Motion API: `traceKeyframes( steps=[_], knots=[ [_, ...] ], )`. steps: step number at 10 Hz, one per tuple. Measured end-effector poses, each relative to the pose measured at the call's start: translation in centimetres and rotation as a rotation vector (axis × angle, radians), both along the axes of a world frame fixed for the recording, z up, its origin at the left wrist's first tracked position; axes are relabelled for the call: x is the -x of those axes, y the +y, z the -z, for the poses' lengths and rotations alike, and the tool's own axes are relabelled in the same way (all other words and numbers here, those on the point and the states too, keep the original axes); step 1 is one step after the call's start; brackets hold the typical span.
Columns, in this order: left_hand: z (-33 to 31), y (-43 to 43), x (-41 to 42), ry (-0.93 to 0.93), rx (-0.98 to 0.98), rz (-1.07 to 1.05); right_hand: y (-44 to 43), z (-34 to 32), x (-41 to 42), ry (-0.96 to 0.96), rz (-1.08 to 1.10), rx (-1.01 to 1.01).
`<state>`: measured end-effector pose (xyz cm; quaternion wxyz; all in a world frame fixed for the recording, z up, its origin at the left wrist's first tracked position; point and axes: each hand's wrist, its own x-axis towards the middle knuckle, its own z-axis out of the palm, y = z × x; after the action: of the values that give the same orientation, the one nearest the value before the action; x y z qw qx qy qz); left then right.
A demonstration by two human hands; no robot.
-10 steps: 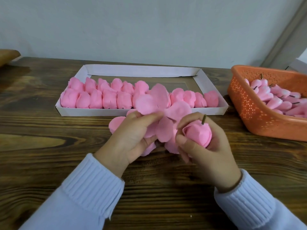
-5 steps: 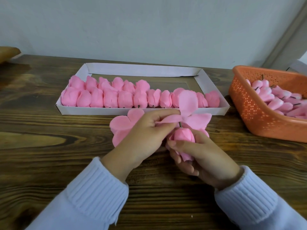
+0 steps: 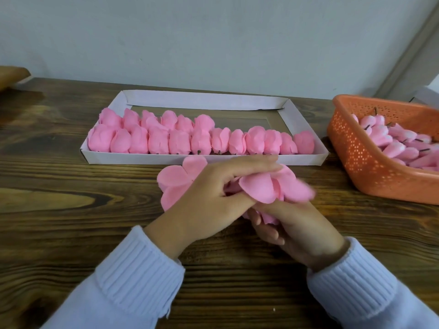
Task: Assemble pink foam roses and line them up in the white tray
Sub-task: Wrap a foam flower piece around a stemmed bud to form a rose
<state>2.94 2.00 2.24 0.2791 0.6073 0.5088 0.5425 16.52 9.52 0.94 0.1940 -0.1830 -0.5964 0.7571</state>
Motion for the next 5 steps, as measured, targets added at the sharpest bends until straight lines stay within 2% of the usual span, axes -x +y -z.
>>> traceKeyframes(
  steps=[1,2,3,4,5],
  knots=[
    [-0.1,-0.2,0.6,-0.036,0.007,0.126,-0.3,0.1,0.1,-0.051,0.06,-0.096],
    [-0.2,0.0,0.7,-0.213,-0.019,0.203,-0.1,-0.4,0.6,-0.282,0.083,-0.388],
    [-0.2,0.2,0.4,-0.284,-0.082,-0.027,-0.4,-1.0,0.5,-0.574,0.091,-0.691],
    [-0.1,0.2,0.4,-0.164,-0.121,-0.19,-1.2,-0.1,-0.4,-0.317,0.191,-0.549],
    [-0.1,0.1,0.2,-0.118,-0.099,-0.178,-0.8,1.0,-1.1,-0.283,0.201,-0.458]
  ],
)
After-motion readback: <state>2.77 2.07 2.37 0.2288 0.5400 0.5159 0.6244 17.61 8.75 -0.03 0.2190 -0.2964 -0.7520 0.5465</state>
